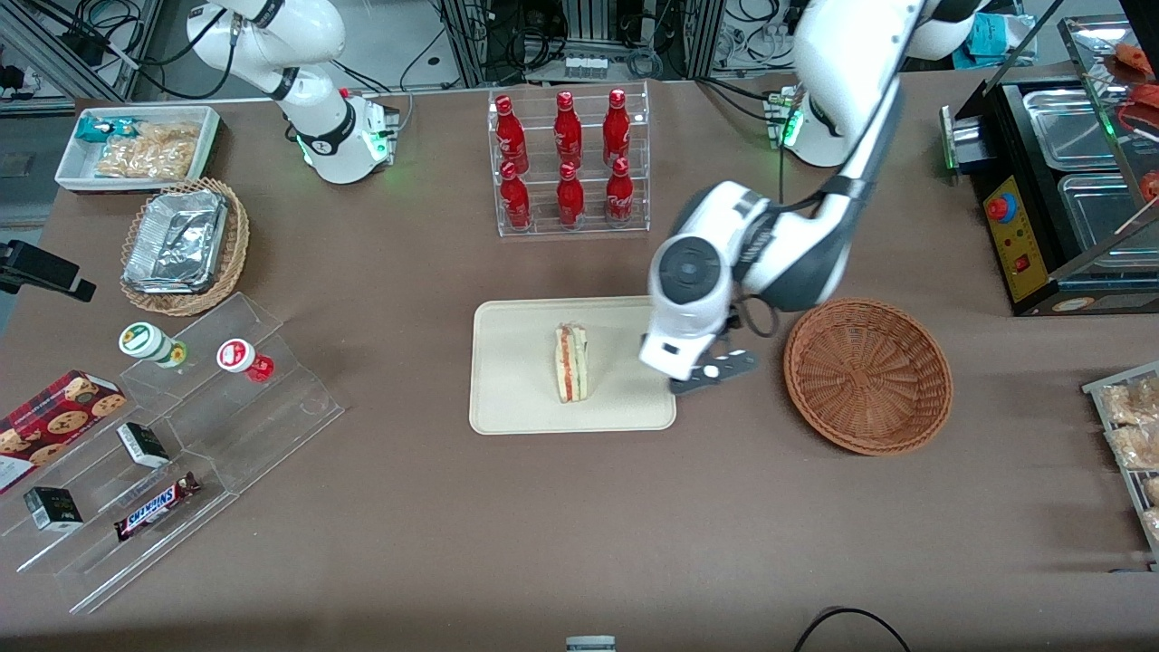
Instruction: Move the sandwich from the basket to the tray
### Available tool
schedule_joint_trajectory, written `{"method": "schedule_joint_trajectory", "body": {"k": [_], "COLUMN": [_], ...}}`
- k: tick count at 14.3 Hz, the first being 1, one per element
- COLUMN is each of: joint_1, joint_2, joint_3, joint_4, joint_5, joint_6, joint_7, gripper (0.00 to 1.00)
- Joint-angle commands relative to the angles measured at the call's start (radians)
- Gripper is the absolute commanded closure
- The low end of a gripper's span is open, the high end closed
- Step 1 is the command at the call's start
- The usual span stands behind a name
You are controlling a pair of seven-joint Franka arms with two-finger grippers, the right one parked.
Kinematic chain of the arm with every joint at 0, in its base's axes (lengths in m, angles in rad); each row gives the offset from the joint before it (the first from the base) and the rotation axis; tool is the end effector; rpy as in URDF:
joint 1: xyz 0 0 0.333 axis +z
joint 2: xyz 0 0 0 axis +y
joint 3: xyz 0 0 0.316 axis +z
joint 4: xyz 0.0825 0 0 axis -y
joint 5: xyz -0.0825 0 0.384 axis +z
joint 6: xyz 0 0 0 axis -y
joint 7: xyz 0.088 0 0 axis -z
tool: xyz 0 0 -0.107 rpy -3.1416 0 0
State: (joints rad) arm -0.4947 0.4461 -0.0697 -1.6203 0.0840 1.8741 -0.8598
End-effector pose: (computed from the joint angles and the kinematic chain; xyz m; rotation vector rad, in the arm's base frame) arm 0.5585 -0.3401 0.3512 -2.9502 -0.3955 0.1699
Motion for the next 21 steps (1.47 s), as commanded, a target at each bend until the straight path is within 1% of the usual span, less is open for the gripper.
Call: {"method": "schedule_joint_trajectory", "body": {"k": [1, 5, 7, 8, 10, 11, 14, 16, 18, 19, 21], "joint_1": [0.088, 0.192, 0.223, 0.261, 0.348, 0.398, 0.514, 0.563, 0.579, 0.574, 0.564], "joint_2": [-0.165, -0.312, -0.358, -0.381, -0.415, -0.426, -0.457, -0.465, -0.465, -0.465, -0.465], "joint_3": [-0.010, -0.010, -0.010, -0.016, -0.054, -0.071, -0.082, -0.078, -0.064, -0.030, 0.007], "joint_4": [-0.163, -0.268, -0.273, -0.268, -0.253, -0.242, -0.155, -0.074, -0.015, 0.002, 0.023], "joint_5": [-0.004, -0.041, -0.043, -0.046, -0.064, -0.066, -0.082, -0.092, -0.089, -0.089, -0.090], "joint_6": [0.007, -0.021, -0.077, -0.110, -0.171, -0.194, -0.288, -0.363, -0.397, -0.388, -0.386], "joint_7": [0.122, 0.303, 0.367, 0.411, 0.569, 0.640, 0.822, 0.939, 0.964, 0.955, 0.955], "gripper": [0.00, 0.00, 0.00, 0.00, 0.00, 0.00, 0.00, 0.00, 0.00, 0.00, 0.00]}}
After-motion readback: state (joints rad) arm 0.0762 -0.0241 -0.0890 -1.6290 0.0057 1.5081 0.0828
